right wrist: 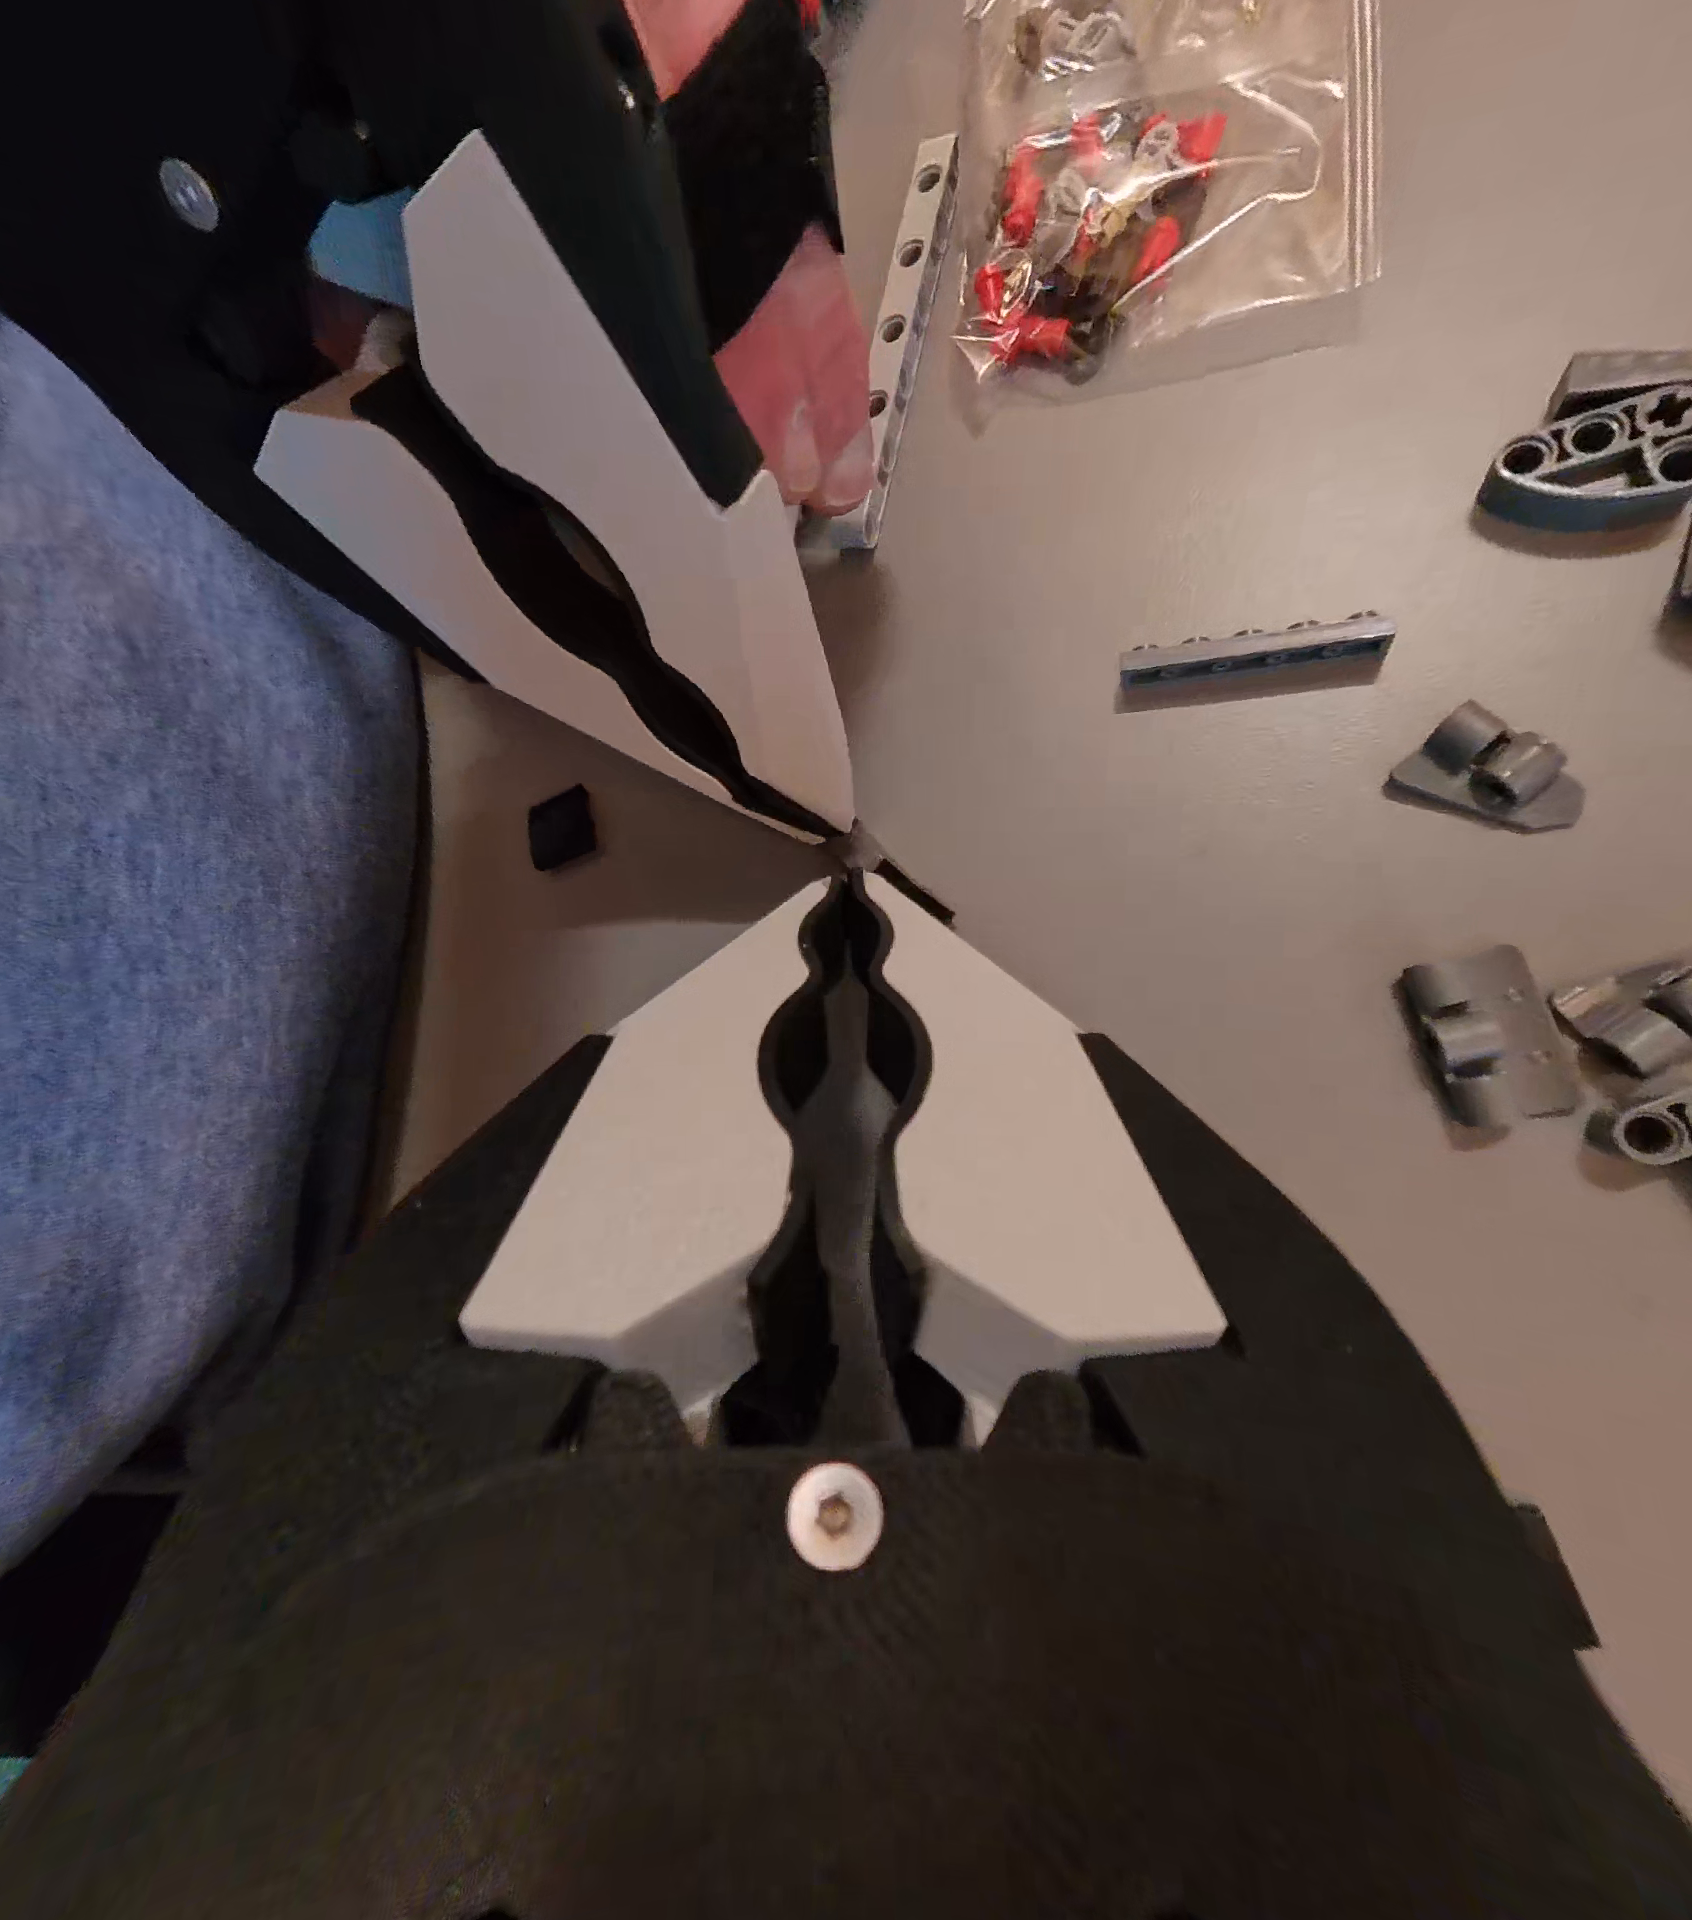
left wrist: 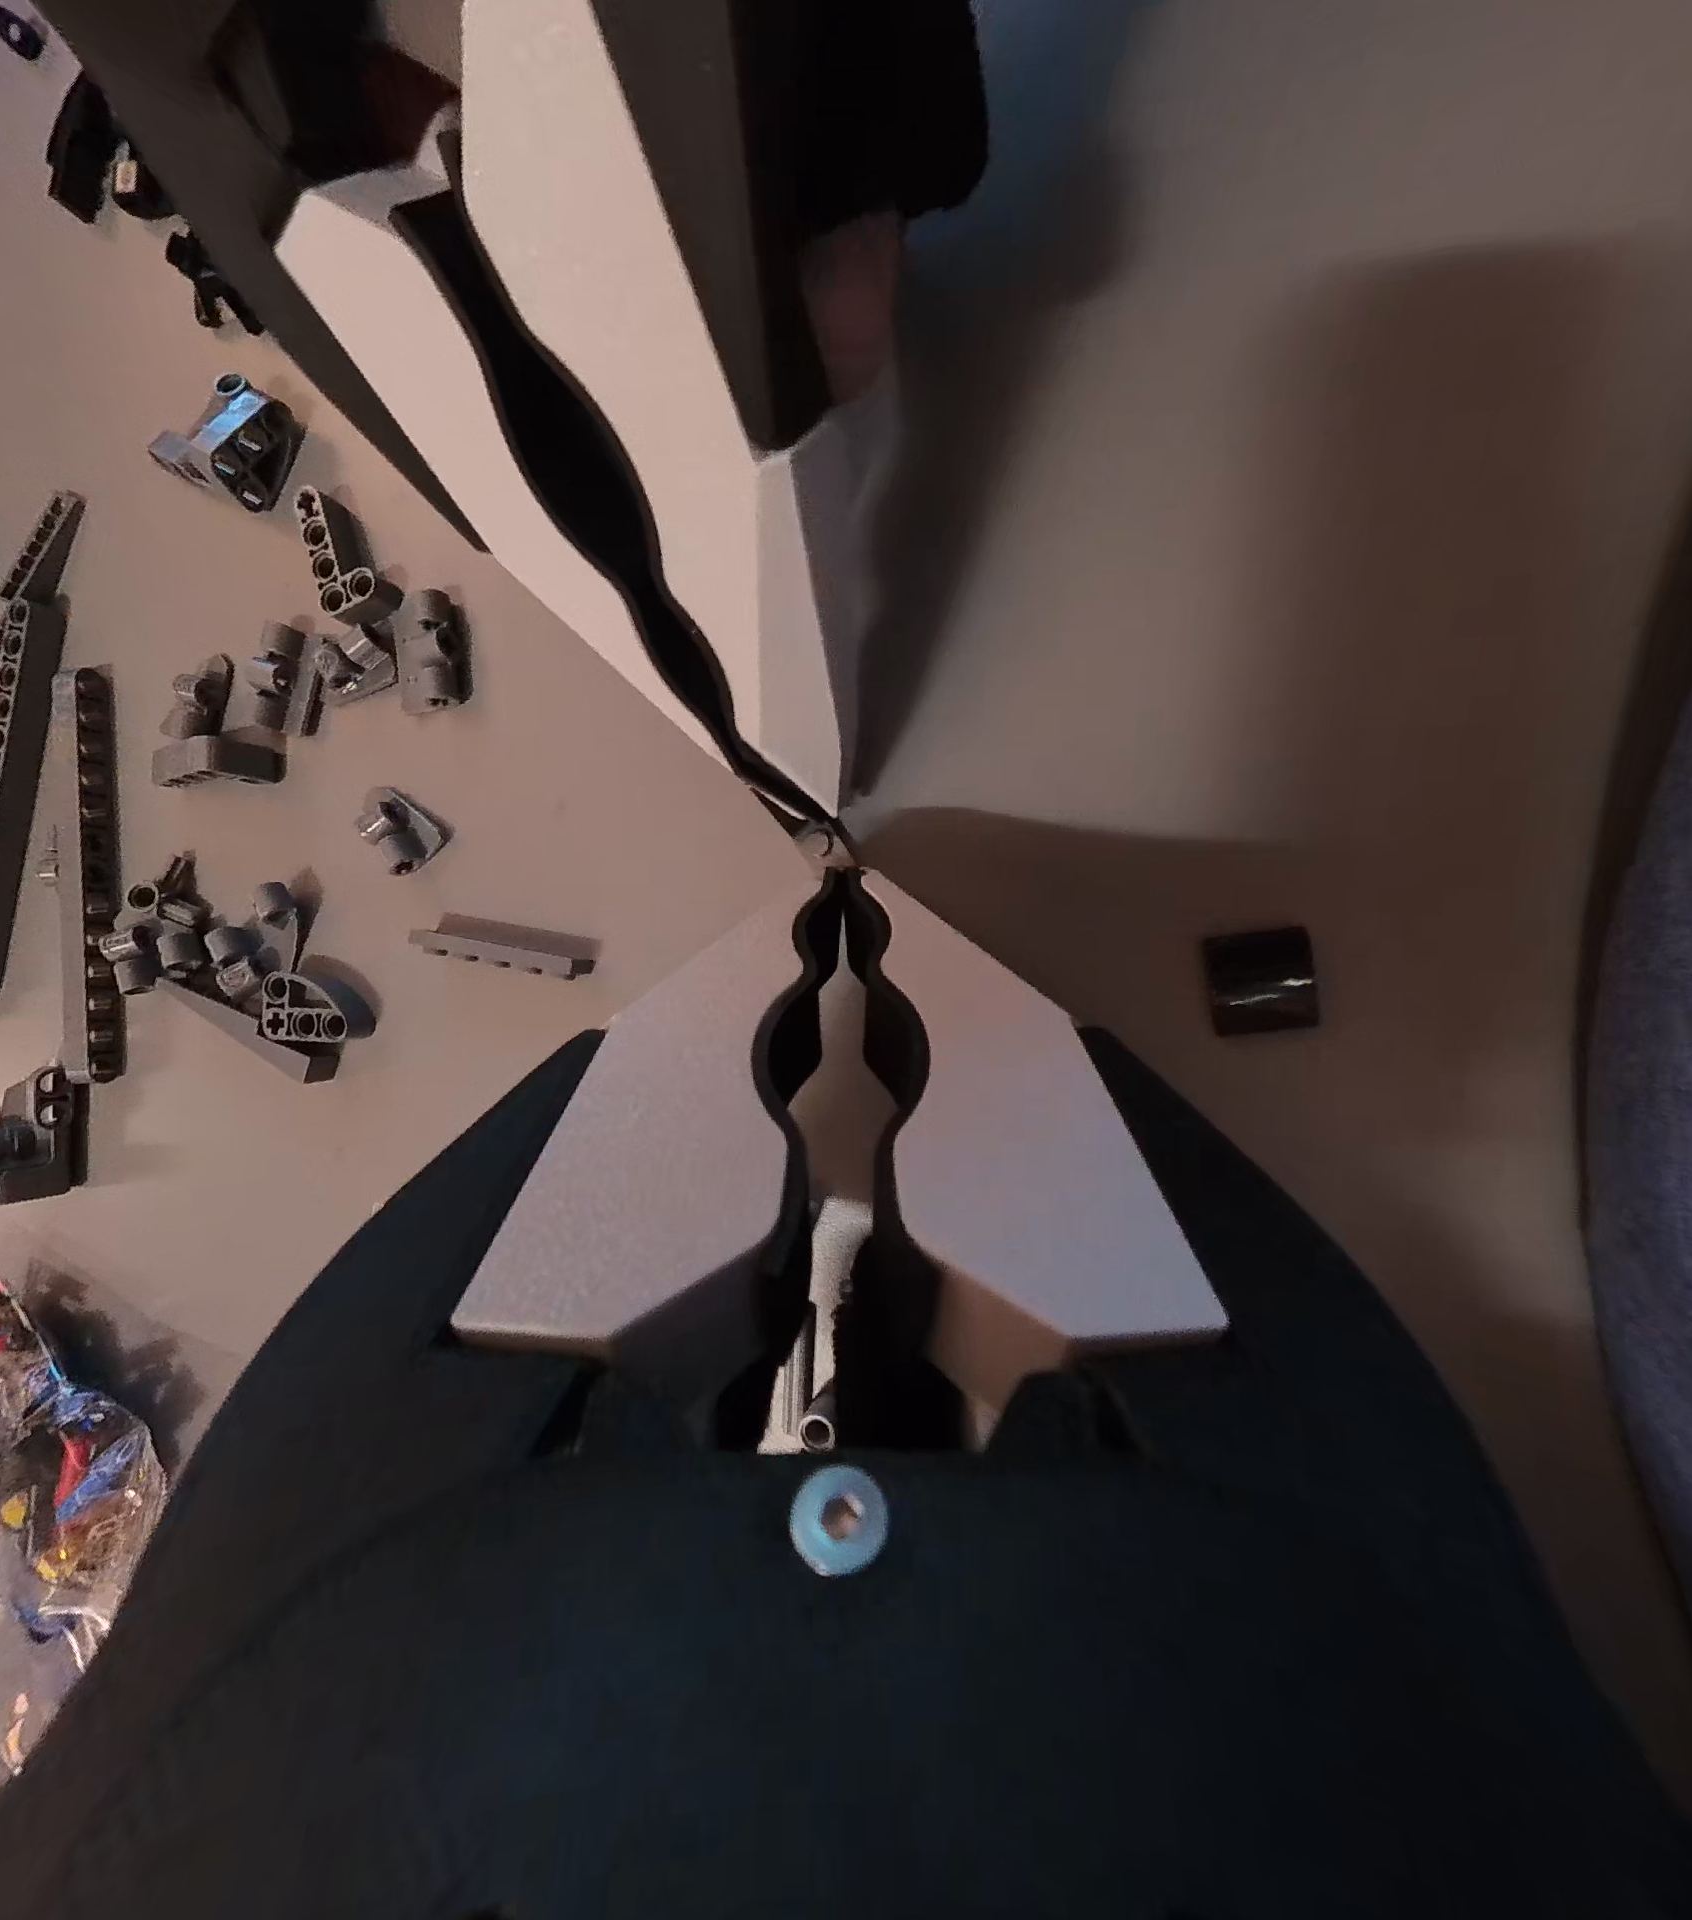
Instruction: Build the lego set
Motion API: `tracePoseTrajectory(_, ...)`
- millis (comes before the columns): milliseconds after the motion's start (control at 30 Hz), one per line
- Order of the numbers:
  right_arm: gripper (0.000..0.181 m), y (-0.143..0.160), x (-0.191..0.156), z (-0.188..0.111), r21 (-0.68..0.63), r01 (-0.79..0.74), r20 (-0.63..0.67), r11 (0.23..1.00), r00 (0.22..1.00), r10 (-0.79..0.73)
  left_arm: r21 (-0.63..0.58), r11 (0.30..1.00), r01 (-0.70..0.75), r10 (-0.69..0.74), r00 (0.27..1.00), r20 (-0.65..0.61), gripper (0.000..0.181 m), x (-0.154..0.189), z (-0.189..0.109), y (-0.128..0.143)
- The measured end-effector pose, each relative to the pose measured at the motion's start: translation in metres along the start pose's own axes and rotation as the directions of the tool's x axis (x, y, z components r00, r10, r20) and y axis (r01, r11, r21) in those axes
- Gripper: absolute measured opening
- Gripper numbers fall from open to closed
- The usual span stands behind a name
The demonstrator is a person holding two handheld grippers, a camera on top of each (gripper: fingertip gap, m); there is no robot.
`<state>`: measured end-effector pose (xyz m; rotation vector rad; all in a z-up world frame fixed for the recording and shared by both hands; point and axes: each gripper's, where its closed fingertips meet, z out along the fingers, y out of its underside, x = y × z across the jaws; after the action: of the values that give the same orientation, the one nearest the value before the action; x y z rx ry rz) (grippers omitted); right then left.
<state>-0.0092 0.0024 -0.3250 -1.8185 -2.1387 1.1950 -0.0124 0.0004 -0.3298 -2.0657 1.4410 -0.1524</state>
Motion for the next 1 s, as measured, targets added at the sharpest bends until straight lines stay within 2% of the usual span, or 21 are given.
tracePoseTrajectory(200,0.0,0.002,0.0,0.007,-0.019,-0.113,0.029,0.993,0.993,0.114,0.01,1.0,-0.002,0.002,1.0,0.01,0.0,0.0,0.0,-0.001)
tracePoseTrajectory(367,0.0,0.002,0.001,0.0,0.011,-0.131,0.015,0.991,0.991,0.131,0.028,1.0,0.005,-0.005,1.0,0.007,0.0,0.001,0.0,-0.001)
tracePoseTrajectory(533,0.0,-0.003,-0.002,-0.01,0.027,-0.075,-0.018,0.997,0.997,0.075,0.036,0.999,0.01,-0.01,1.0,0.003,0.0,0.001,0.0,-0.001)
tracePoseTrajectory(667,0.017,-0.007,0.01,-0.018,0.01,0.059,-0.141,0.998,0.988,-0.057,0.039,0.999,0.01,-0.01,1.0,0.005,0.0,0.002,-0.001,0.001)
tracePoseTrajectory(800,0.021,-0.004,0.018,-0.011,-0.088,0.164,-0.187,0.982,0.966,-0.178,0.026,0.999,0.023,-0.023,1.0,0.006,0.0,0.001,-0.004,0.005)
tracePoseTrajectory(867,0.024,-0.001,0.019,-0.006,-0.131,0.174,-0.191,0.976,0.961,-0.197,0.02,0.999,0.027,-0.027,1.0,0.011,0.0,0.002,-0.005,0.007)
tracePoseTrajectory(1000,0.027,-0.003,0.019,-0.001,-0.138,0.158,-0.212,0.978,0.96,-0.185,0.021,0.999,0.038,-0.038,0.999,0.011,0.0,0.003,-0.008,0.01)
